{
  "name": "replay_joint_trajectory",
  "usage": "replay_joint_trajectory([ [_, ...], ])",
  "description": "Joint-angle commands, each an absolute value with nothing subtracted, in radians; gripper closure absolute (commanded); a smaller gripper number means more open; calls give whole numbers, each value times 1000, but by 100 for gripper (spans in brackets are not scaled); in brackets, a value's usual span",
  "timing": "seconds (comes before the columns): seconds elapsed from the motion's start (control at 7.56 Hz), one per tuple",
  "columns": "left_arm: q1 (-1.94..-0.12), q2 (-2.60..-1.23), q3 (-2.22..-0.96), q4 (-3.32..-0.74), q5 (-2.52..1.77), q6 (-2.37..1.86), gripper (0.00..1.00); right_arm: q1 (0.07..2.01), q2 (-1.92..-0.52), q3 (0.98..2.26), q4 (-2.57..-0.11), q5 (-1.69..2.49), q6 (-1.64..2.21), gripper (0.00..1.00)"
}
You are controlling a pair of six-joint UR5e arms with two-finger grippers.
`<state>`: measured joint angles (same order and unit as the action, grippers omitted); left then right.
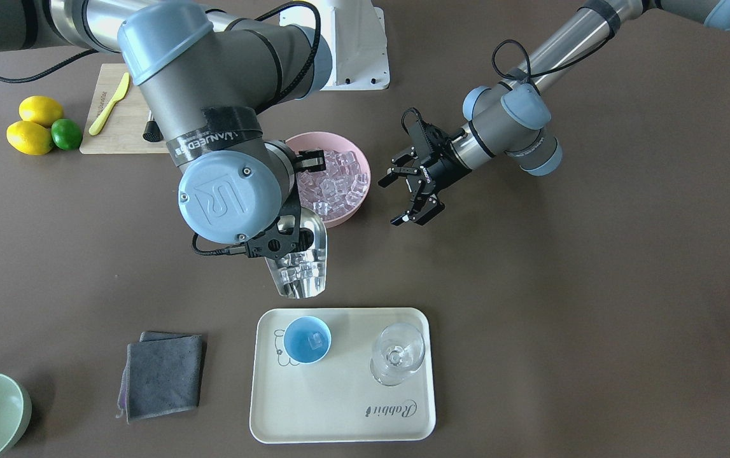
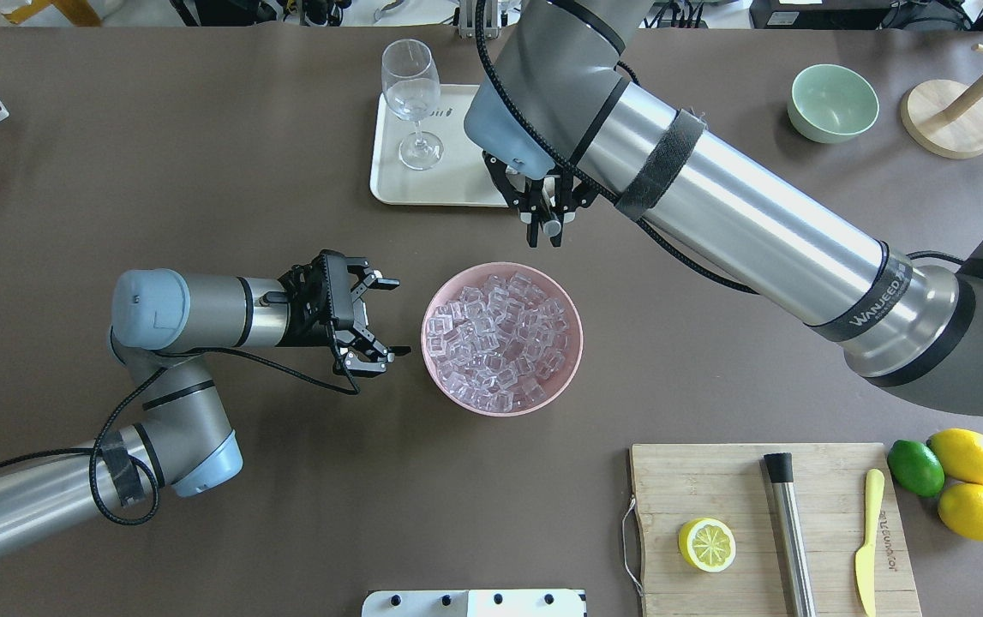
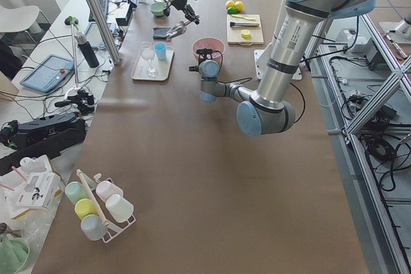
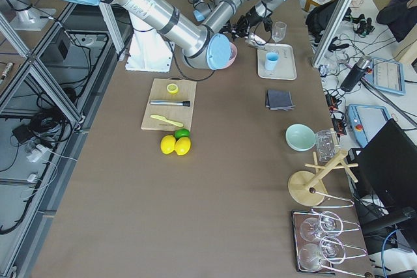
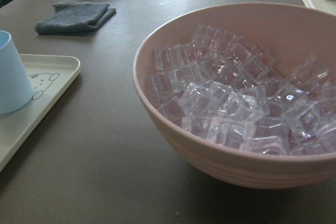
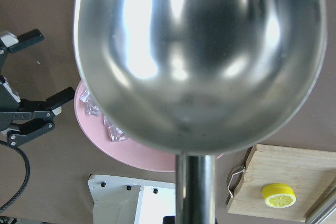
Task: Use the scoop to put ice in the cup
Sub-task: 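Tilt the scoop over the light-blue cup to pour the ice in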
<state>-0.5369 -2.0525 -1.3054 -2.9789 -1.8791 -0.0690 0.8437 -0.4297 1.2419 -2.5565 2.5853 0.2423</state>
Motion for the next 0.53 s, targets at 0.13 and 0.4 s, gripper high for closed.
replay_joint_trajectory([
  [0.13, -537, -2054, -1305, -2979, -1878, -69, 2, 844, -430, 1249, -2566, 2600, 242, 100],
  [0.4, -537, -2054, -1305, -2979, -1878, -69, 2, 844, -434, 1252, -2562, 2606, 235, 100],
])
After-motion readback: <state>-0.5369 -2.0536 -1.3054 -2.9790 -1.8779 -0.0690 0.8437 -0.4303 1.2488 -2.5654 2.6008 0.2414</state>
